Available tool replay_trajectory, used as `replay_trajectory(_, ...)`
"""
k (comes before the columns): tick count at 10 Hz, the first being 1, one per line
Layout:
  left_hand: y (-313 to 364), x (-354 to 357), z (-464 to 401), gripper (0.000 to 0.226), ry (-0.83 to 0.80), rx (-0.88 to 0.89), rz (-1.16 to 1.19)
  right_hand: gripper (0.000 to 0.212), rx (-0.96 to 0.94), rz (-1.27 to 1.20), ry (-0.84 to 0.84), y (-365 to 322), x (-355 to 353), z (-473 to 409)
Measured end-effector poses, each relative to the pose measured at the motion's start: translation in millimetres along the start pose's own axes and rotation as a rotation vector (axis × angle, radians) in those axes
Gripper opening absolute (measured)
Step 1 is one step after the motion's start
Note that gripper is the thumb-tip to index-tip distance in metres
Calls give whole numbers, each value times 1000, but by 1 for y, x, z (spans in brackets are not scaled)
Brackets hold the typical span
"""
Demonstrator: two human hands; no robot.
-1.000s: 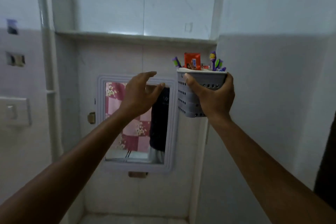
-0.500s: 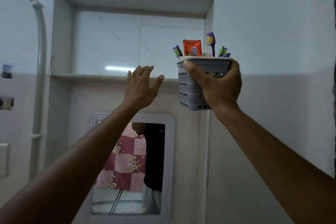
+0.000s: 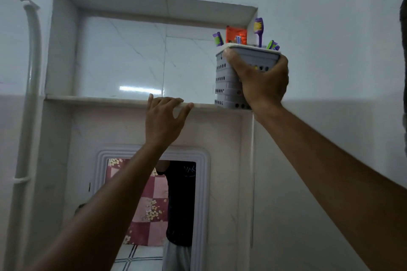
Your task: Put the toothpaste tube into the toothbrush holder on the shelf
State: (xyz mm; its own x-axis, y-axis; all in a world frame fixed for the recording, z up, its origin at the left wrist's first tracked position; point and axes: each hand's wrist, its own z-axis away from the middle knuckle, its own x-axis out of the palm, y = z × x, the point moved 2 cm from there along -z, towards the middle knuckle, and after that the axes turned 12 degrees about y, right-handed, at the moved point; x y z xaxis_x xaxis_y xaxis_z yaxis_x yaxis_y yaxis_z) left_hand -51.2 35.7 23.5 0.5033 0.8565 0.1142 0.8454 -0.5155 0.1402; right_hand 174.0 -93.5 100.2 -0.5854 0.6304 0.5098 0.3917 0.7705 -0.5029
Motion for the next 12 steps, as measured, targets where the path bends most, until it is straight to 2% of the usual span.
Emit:
replay_trajectory(1, -1, 1, -1, 54, 36, 6, 3, 111, -70, 45, 17, -3, 30, -9)
replay_trajectory(3, -1, 3, -1, 52, 67, 10, -12, 117, 12, 196, -155, 34, 67, -11)
replay_trajectory(5, -1, 4, -1, 50, 92, 8, -12, 136, -29, 401, -329, 66, 80, 1)
replay_trajectory(7, -2, 5, -1, 51, 91, 17, -21, 132, -113, 591, -403, 85, 78, 14)
replay_trajectory(9, 1, -2, -6, 55, 44, 16, -32, 127, -194, 655, -506, 94, 71, 20)
replay_trajectory(10, 2, -6, -4, 57, 5, 28, -29, 122, -204, 634, -518, 96, 62, 26)
replay_trajectory(11, 1, -9, -4, 59, -46, 22, -5, 113, -274, 562, -413, 101, 53, 27)
replay_trajectory(12, 2, -19, 2, 65, -64, 13, 57, 92, -359, 437, -265, 98, 34, 40)
